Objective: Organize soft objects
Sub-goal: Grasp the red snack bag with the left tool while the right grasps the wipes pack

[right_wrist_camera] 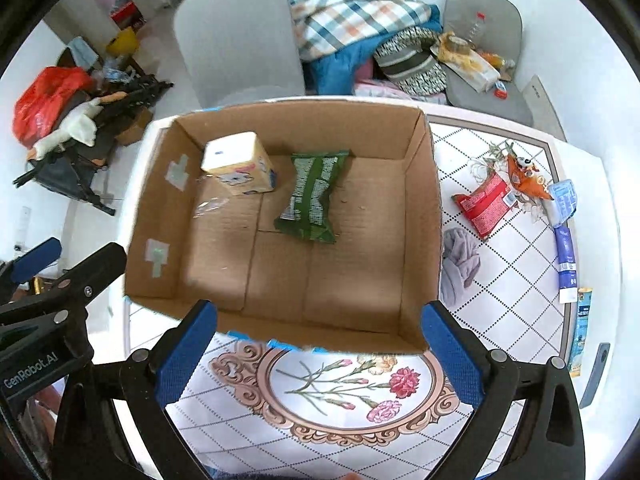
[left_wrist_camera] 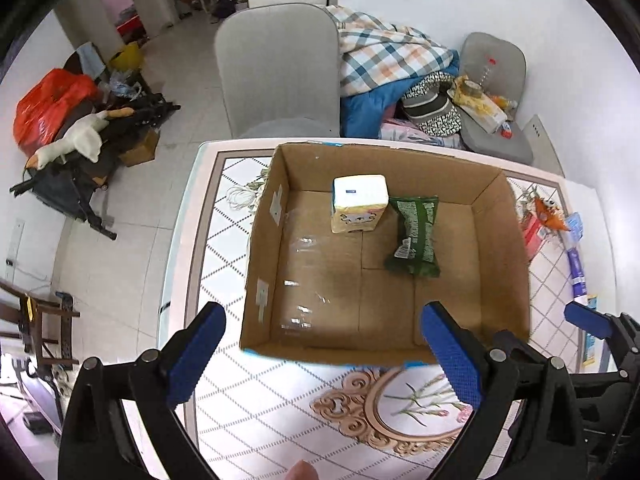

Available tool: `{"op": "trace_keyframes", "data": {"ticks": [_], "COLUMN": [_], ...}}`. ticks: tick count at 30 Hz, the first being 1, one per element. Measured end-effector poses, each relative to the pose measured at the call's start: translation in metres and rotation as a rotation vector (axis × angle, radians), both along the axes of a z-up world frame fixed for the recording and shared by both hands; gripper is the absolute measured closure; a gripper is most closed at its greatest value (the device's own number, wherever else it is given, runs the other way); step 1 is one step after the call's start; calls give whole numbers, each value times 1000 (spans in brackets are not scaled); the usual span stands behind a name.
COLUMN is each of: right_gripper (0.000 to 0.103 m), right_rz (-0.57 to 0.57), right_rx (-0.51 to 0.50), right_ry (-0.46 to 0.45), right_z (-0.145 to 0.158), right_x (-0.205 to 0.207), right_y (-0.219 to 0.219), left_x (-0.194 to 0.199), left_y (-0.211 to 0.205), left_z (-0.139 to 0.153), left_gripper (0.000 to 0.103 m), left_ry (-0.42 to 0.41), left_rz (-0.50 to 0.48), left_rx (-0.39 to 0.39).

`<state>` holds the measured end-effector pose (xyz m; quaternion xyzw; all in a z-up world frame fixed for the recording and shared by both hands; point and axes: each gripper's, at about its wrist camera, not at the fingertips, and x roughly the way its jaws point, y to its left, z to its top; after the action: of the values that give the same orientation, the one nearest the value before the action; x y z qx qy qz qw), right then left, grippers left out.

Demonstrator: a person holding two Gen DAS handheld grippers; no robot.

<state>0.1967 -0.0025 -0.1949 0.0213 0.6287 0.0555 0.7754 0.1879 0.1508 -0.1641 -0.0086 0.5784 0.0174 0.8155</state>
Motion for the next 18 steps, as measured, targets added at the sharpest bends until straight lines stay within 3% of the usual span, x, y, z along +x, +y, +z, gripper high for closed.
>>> {"op": "trace_keyframes", "data": {"ticks": [8, 13, 18], "right_gripper": [0, 0, 0], "right_rz": [-24, -111, -280], "right_rx": [137, 152, 135], "right_ry": [-23, -7, 32], "right_z": [38, 43, 26], "right_x": [-18, -16, -3], "right_y": [-53, -133, -250], "left_x": [-8, 15, 69], "left_y": [-55, -148, -269], "left_z": [45, 55, 18], "left_gripper": [3, 3, 3], "left_ry": [-36, -58, 43], "left_rz": [-35, -198, -406], "left_rx": [6, 47, 71]}}
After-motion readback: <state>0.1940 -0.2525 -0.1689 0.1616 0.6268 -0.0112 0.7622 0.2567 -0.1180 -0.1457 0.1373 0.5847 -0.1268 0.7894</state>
